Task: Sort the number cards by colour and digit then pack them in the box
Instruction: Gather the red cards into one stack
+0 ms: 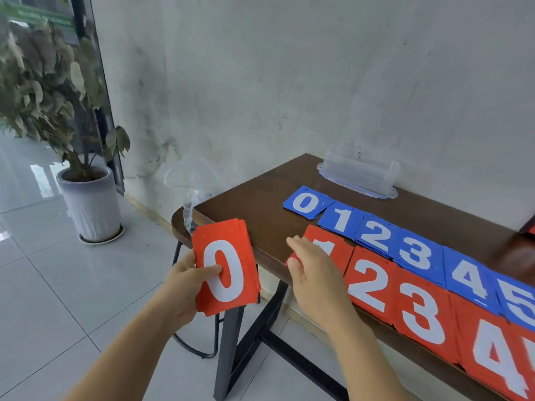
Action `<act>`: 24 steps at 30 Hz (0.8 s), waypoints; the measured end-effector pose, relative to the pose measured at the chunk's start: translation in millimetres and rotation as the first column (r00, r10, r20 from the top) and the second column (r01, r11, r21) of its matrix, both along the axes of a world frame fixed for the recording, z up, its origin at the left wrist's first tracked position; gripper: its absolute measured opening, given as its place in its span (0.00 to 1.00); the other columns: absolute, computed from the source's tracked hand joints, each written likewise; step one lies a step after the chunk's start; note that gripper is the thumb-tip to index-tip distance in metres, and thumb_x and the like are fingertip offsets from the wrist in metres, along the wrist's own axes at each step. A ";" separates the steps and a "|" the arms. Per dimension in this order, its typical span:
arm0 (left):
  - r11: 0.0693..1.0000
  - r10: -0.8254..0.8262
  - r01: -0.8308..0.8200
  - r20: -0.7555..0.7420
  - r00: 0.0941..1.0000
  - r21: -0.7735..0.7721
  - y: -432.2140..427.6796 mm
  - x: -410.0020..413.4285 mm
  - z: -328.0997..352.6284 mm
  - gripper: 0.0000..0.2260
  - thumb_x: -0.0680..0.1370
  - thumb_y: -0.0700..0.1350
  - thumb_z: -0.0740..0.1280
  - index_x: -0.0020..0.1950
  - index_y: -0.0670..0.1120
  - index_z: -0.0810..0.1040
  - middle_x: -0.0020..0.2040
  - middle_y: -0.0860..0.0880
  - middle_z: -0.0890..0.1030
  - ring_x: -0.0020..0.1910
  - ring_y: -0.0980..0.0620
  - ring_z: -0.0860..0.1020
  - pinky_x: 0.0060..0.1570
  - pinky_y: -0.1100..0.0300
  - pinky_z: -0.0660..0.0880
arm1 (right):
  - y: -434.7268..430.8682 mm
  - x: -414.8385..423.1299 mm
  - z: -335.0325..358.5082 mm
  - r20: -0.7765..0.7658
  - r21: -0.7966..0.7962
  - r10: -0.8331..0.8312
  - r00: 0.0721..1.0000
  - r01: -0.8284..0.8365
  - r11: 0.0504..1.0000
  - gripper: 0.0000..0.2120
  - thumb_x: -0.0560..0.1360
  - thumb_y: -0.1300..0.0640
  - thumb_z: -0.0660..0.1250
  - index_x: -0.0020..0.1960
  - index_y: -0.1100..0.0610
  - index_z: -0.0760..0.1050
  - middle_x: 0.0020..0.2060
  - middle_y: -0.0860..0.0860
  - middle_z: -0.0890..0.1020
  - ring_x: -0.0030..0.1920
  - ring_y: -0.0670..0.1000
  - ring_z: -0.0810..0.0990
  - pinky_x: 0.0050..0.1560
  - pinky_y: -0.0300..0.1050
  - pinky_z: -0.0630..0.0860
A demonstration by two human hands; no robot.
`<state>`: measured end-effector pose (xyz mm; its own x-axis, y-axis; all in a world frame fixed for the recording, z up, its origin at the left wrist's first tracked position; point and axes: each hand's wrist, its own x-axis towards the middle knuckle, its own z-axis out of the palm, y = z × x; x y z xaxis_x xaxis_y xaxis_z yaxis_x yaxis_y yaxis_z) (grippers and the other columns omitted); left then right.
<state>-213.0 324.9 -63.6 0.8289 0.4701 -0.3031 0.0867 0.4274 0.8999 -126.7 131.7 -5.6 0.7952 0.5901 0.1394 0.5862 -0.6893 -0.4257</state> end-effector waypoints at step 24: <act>0.994 0.060 -0.059 0.004 0.998 -0.096 -34.4 8.5 10.7 0.19 0.77 0.35 0.66 0.68 0.44 0.72 0.56 0.42 0.81 0.53 0.37 0.79 0.49 0.41 0.79 | -17.4 1.1 -19.4 -0.124 0.156 -0.002 0.992 0.021 0.987 0.20 0.84 0.51 0.50 0.76 0.45 0.58 0.76 0.42 0.58 0.76 0.43 0.51 0.75 0.43 0.52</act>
